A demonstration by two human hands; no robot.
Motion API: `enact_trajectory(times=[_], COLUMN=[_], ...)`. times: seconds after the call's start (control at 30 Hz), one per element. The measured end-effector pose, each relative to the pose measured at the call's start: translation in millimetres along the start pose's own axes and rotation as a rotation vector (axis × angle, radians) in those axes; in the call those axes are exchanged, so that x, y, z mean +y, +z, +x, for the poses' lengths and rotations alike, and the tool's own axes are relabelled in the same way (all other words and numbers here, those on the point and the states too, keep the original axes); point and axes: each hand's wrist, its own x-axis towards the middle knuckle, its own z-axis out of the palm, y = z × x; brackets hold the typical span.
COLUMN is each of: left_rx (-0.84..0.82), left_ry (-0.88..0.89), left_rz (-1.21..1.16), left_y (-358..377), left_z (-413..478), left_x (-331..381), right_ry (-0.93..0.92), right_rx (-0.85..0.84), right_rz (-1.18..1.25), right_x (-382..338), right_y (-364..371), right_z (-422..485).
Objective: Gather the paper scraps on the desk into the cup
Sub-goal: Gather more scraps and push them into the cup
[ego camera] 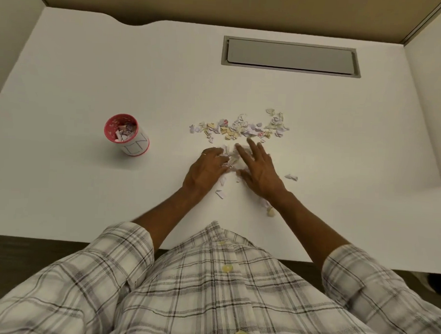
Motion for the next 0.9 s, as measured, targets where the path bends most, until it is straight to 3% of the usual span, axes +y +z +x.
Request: enact_trajectory(times=[0.2, 0.4, 0.47, 0.6, 0.7, 0.9], left_rx=[0.137, 0.106, 0.042, -0.179, -0.236, 0.139], left_ry=[0.161, 0.219, 0.234, 0.277, 0.291, 0.507], left_rz=[0.190, 0.245, 0.292, 0.471, 0.604, 0.380], left_y=[-10.4, -13.5, -10.6, 3.9, 13.9, -1.8], left_z=[2.0, 7.9, 11.7, 17.5, 15.8, 8.4], left_x=[-11.2, -15.2, -9.8, -2.5, -1.9, -19.0], right_ry=[-0.206, 0.013, 0.074, 0.200, 0.205, 0.050], right_rx=[0.127, 0.221, 0.253, 0.051, 0.021, 0.077], right_rz=[-0.041, 0.154, 0.211, 0.242, 0.166, -0.014], right_x=[9.5, 50.4, 62.9, 64.8, 45.8, 1.4], right_y=[-13.5, -38.4, -41.2, -27.1, -14.3, 7.2], right_z=[4.8, -29.6, -45.0, -61.5, -49.9, -17.3])
